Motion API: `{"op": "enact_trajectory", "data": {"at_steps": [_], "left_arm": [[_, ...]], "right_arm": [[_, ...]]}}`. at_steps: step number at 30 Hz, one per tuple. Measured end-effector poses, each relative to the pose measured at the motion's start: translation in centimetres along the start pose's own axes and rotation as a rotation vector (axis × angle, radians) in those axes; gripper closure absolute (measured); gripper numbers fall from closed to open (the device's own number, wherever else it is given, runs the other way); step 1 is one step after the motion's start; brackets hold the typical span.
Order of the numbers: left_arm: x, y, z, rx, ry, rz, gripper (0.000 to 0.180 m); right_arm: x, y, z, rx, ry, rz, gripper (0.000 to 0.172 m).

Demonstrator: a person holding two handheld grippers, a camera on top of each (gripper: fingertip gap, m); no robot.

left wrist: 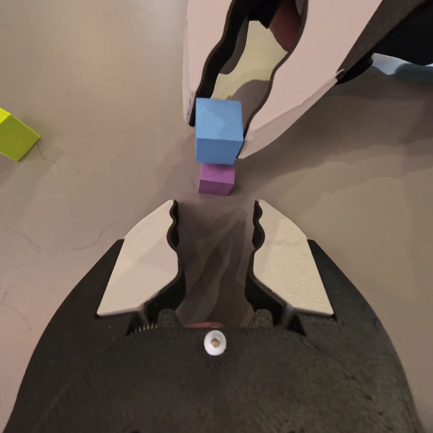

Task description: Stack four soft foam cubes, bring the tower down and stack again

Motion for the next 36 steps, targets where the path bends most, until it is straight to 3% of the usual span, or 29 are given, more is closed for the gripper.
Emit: {"op": "enact_trajectory", "data": {"at_steps": [17,24,31,36], "left_arm": [[0.0,0.0,0.0,0.0,0.0,-0.002,0.119],[-0.6,0.2,0.0,-0.012,-0.019,-0.049,0.111],[-0.5,1.8,0.7,-0.134,0.027,-0.134,0.108],[1.6,4.4,1.8,-0.338,0.108,-0.17,0.11]], "right_arm": [[0.8,-1.4,-0.4,0.026,-0.007,0.002,0.138],[1.0,-0.3,0.1,-0.038,-0.01,0.023,0.121],[-2.0,1.9,-1.3,-0.135,-0.098,-0.002,0.122],[-4.5,1.9,-4.1,-0.157,-0.186,-0.033,0.127]]}}
Point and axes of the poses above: each gripper's, where its closed fingertips meet, y back along the fingers, z out of its top, x = y × z across the jaws, the point moved 1 cm from there along y, back along the fingers, and after that the axes turned 13 degrees about x, right-handed, at the moved point
